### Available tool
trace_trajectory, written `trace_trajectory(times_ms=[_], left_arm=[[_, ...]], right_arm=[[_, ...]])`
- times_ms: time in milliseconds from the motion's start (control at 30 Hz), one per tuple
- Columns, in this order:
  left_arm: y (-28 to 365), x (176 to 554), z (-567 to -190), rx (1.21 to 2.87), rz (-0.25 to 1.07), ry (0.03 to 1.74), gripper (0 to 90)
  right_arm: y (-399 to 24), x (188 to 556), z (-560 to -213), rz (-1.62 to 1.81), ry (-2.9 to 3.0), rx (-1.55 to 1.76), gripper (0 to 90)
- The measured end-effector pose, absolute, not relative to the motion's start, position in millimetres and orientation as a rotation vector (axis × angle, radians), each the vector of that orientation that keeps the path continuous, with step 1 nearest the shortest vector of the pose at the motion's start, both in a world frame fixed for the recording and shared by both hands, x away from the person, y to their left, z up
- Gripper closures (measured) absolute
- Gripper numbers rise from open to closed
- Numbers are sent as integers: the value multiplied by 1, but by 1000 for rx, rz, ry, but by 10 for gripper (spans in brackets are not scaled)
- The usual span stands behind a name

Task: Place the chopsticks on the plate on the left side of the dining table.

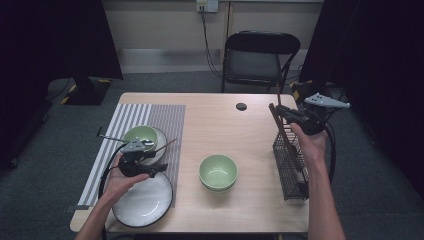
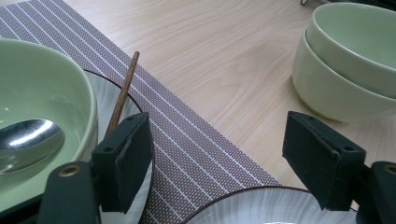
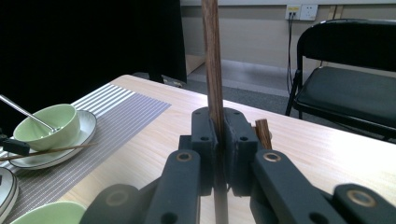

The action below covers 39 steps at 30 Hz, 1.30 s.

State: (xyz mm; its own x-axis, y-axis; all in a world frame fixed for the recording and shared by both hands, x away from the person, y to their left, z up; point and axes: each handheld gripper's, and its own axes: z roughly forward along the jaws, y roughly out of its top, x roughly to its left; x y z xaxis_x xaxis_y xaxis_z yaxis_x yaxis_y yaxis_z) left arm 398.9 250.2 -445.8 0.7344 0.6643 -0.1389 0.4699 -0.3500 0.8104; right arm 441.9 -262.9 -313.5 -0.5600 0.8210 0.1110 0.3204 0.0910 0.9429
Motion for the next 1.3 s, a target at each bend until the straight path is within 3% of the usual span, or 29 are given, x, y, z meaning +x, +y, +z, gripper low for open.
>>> trace_trajectory(times_ms=[1300], left_arm=[[251, 396, -437, 1988, 290, 842, 240]], right_arm=[[-210, 444, -293, 1537, 1996, 962, 847]])
